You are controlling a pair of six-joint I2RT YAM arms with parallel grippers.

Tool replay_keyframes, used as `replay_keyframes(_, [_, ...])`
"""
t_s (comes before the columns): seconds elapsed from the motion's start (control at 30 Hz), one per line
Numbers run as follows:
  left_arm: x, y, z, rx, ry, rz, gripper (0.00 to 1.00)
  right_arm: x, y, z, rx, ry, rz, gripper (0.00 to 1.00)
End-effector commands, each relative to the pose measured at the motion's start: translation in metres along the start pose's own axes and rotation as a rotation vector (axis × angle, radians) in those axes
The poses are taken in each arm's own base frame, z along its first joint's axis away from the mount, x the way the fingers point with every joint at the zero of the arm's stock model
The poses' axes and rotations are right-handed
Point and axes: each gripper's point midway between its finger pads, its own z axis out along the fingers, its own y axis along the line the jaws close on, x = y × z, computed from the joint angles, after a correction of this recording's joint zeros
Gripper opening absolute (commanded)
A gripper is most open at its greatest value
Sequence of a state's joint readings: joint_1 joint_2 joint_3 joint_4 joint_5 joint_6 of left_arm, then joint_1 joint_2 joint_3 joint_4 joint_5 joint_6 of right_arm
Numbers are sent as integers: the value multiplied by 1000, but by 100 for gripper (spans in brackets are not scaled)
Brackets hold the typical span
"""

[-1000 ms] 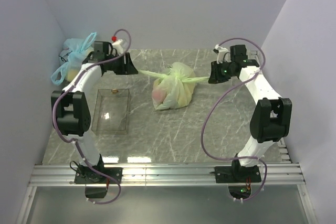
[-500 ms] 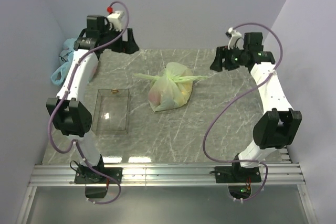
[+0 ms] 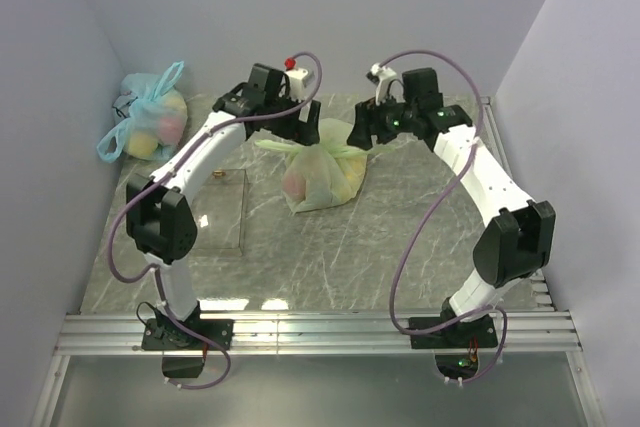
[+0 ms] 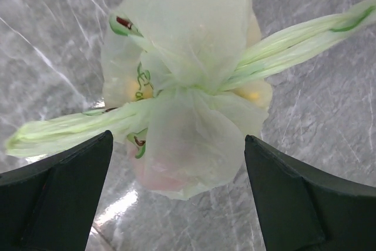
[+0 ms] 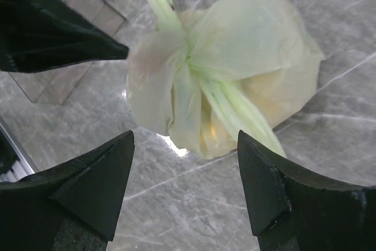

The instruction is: Place the fake fruits into the plastic bag and tie a complex knot

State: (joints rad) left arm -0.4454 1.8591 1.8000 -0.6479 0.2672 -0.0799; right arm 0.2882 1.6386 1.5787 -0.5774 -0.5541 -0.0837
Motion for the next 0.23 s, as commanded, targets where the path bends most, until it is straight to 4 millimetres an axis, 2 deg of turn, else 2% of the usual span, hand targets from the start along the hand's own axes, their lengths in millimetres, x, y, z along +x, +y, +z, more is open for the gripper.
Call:
replay_keyframes(0.0, [1, -10, 12, 4, -12, -60, 99, -3, 2, 6, 24, -36, -60, 78])
replay_keyframes(0.03, [3, -13, 13, 9, -12, -65, 99, 6, 5, 9, 18, -19, -55, 78])
replay_keyframes(0.07, [12, -17, 17, 17, 5, -76, 99, 4, 10, 5, 16, -30, -65, 78])
replay_keyframes(0.13, [8, -22, 14, 22, -27, -73, 99, 10, 12, 4, 17, -23, -64, 78])
replay_keyframes(0.17, [11, -25, 15, 25, -25, -72, 99, 8, 16, 1, 19, -32, -71, 78])
replay_keyframes(0.2, [5, -29, 11, 33, -49, -57, 100, 8, 17, -1, 22, -35, -70, 79])
